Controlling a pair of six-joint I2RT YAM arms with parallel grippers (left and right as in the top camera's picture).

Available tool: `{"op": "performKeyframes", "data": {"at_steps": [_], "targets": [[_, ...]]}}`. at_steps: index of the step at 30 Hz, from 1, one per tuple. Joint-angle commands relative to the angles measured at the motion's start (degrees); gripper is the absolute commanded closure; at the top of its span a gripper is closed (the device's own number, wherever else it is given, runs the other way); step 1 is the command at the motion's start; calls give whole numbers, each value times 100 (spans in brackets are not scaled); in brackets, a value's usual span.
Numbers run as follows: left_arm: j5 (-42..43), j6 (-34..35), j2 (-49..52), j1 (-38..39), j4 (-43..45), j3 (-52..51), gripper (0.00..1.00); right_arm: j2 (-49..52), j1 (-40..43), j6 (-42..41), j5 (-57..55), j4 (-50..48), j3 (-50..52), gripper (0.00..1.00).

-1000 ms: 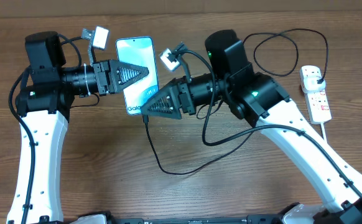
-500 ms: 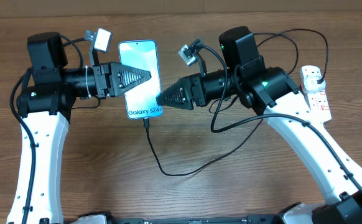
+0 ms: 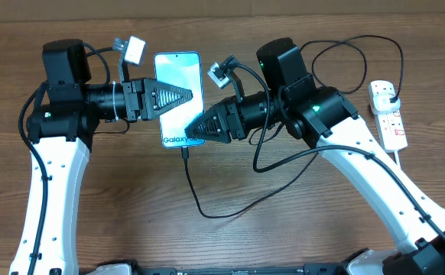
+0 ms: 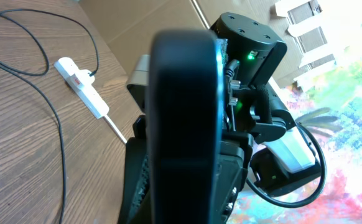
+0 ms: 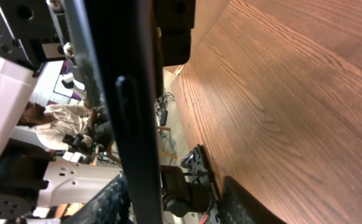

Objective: Plug charger to phone and switch on socket
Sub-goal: 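Grasp the phone's right edge with the right gripper beside the left gripper, then open the left gripper and pull it back from the phone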

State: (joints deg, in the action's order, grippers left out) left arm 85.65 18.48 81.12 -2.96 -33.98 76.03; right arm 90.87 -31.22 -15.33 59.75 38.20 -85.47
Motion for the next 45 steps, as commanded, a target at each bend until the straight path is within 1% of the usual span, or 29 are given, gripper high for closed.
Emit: {"op": "performKeyframes", "data": {"at_steps": [1,8,11,15,17,18,19,20,22,24,25,27,29,30,36,40,42,45], "targets": [[72,-35,-131,94,-24,94,95,-11,-26,44,-11,-52,2,60],[-490,-76,-131,376,-286,94,96,-11,-26,42,-11,-149,2,64],[-551,-79,-131,426,-282,94,96,-11,-26,44,-11,-146,2,78],[-719,-74,-131,422,-280,94,96,-11,-26,44,-13,-146,2,86],[-835,-76,-131,422,-282,94,92,-11,-26,44,-17,-146,2,90],[-890,-76,-131,422,-284,94,88,-11,-26,46,-42,-146,2,93],[-951,-74,-131,422,-286,94,79,-11,-26,44,-94,-146,2,96],[-1012,-74,-131,422,-286,94,67,-11,-26,42,-144,-144,2,96],[-1134,-74,-131,422,-291,94,47,-11,-26,42,-221,-131,2,96],[-1248,-74,-131,422,-317,94,22,-11,-26,42,-302,-90,2,96],[-1353,-76,-131,422,-356,94,13,-11,-26,42,-369,-46,2,96],[-1650,-76,-131,422,-494,94,5,-11,-26,42,-544,79,2,96],[-2085,-76,-131,422,-699,94,2,-11,-26,42,-898,308,2,96],[-2531,-74,-131,422,-916,94,0,-11,-26,42,-1246,527,2,96],[-3906,-72,-131,422,-1523,94,0,-11,-26,42,-2511,1241,2,96],[-4743,-72,-131,422,-1773,94,0,-11,-26,42,-3042,1493,2,96],[-5235,-70,-131,422,-1939,94,0,-9,-26,39,-3235,1576,2,96],[-5757,-70,-131,422,-2144,94,0,-2,-26,37,-3388,1650,2,96]]}}
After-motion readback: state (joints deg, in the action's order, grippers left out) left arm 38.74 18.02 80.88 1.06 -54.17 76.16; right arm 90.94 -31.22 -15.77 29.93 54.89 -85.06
